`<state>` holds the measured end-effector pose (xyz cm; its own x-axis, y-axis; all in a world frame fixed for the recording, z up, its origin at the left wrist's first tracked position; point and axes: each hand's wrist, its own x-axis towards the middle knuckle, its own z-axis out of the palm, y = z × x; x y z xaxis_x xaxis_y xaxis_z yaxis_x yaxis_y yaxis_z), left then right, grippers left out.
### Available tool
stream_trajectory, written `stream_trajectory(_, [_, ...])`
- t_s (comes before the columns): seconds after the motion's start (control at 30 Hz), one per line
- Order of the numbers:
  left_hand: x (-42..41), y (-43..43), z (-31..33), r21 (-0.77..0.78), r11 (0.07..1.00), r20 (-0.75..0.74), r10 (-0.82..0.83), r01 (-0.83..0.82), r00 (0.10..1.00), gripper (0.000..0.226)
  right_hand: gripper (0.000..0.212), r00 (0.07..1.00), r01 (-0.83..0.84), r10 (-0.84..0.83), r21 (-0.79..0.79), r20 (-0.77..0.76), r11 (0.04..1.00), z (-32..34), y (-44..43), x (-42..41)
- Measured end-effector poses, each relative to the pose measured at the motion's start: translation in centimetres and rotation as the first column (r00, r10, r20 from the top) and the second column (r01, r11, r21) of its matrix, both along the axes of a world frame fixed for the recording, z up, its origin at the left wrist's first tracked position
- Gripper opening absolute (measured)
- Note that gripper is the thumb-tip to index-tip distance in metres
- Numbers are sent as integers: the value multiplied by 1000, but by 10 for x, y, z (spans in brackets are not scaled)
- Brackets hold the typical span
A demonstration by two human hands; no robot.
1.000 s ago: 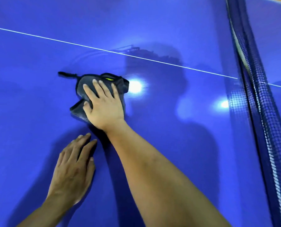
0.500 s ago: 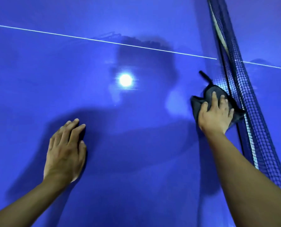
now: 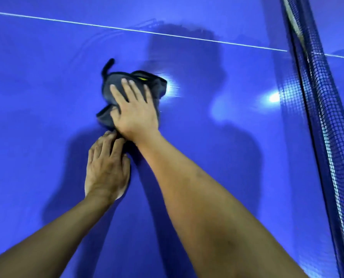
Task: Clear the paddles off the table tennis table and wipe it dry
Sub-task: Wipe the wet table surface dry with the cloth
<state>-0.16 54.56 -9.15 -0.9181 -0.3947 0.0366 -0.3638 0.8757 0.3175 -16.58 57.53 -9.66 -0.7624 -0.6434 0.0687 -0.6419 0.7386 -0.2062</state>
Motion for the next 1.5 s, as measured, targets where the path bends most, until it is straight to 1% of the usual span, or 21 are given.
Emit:
stream_trajectory(0.07, [0,-2,0,4,1000,-12,-10,10,1000,41,60,998,-66,67,21,-11,998,-3,-13,3])
stream_trajectory(0.17, [1,-4,-1,15,999,-44,-39,40,998,45,59,999,-43,41,-40,-27,998,-4,9,-7])
stream_trajectory(0.27, [1,-3,-2,26,999,-48,-28,29,998,49,60,998,57,-57,-82,9,995,-2,63,-23])
stream_trajectory(0.37, [0,-2,-1,36,999,-47,-9,10,999,50,62,975,223,-224,-96,-7,970,0,159,-47])
stream_trajectory(0.47, [1,0,-1,13,1000,-55,-6,7,998,49,63,908,419,-419,-19,-23,908,2,268,-62])
stream_trajectory(0.53, [0,0,-2,-1,1000,-55,-2,2,998,48,66,813,582,-582,9,12,813,5,330,-59])
stream_trajectory(0.6, [-1,0,-2,-10,1000,-54,3,-3,999,47,69,722,690,-691,21,47,723,10,371,-52])
stream_trajectory(0.67, [1,-2,-4,-15,1000,-49,-13,12,999,48,68,684,728,-728,21,40,686,11,386,-47])
stream_trajectory(0.77, [4,-6,-2,-6,999,-49,-42,42,998,49,68,694,718,-720,49,17,694,8,384,-50])
stream_trajectory(0.87, [25,-6,4,18,1000,-57,-11,12,998,50,70,699,712,-715,78,26,698,10,373,-49])
stream_trajectory(0.93, [51,-3,9,22,1000,-45,-9,10,999,51,71,722,688,-692,96,15,719,11,353,-44])
stream_trajectory(1.0, [82,1,11,9,999,-17,-40,40,999,51,71,782,621,-623,101,-8,777,10,309,-33])
stream_trajectory(1.1, [127,8,12,20,999,9,-49,49,999,51,70,891,453,-454,101,-18,885,5,212,-4])
stream_trajectory(1.23, [172,21,8,41,993,27,-112,111,993,53,66,975,213,-210,32,-79,977,-2,78,62])
stream_trajectory(1.3, [183,25,5,41,988,40,-150,148,988,53,65,997,59,-59,-14,-57,998,-3,16,107])
stream_trajectory(1.33, [185,24,2,25,986,53,-169,167,984,53,65,999,-20,20,-5,-43,1000,-2,-9,129])
stream_trajectory(1.4, [186,24,0,-33,981,81,-186,189,979,55,63,989,-141,144,84,-33,986,2,-42,163])
stream_trajectory(1.47, [186,24,0,-67,977,96,-196,202,976,59,60,986,-160,165,150,-20,976,3,-48,171])
stream_trajectory(1.5, [185,24,0,-58,978,95,-196,202,976,57,59,988,-149,153,154,-16,977,4,-43,168])
